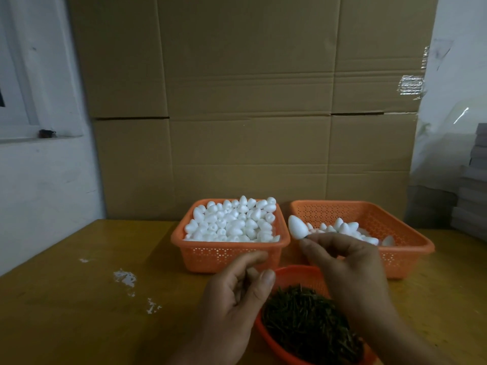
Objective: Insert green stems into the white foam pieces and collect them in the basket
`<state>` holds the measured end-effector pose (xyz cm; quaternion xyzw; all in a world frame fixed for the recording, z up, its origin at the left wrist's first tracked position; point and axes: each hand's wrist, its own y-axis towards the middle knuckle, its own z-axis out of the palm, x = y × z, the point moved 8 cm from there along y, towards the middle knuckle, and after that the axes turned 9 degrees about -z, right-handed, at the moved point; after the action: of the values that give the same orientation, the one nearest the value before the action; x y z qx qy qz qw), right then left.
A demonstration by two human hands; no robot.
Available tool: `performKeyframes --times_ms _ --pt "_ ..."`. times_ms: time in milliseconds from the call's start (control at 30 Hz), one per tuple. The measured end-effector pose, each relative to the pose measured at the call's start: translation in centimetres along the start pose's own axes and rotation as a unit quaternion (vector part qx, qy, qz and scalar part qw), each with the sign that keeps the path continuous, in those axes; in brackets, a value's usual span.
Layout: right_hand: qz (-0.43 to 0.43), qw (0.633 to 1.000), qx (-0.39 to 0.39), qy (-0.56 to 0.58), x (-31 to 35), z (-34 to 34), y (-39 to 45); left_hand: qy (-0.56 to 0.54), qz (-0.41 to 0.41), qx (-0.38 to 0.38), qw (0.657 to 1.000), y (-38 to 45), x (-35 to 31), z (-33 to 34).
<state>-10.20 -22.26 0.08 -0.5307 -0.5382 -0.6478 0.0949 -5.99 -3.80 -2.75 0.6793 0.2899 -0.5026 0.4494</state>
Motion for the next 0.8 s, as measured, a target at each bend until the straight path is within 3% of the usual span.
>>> performKeyframes --times_ms 133,367,800 --pt "0.010 0.983 -0.050 -0.175 -3.1 -3.3 4.6 0.005 -0.003 -0.020 1.000 0.2 0.5 -0.3" --pt "0.060 0.913 -0.005 -0.404 -7.4 -5.3 9.1 0.008 0.000 -0.031 0.999 0.3 0.6 -0.4" --pt "0.130 0.845 0.039 -0.517 -8.1 -4.2 9.6 0.006 0.003 -0.056 0.998 0.3 0.6 -0.4"
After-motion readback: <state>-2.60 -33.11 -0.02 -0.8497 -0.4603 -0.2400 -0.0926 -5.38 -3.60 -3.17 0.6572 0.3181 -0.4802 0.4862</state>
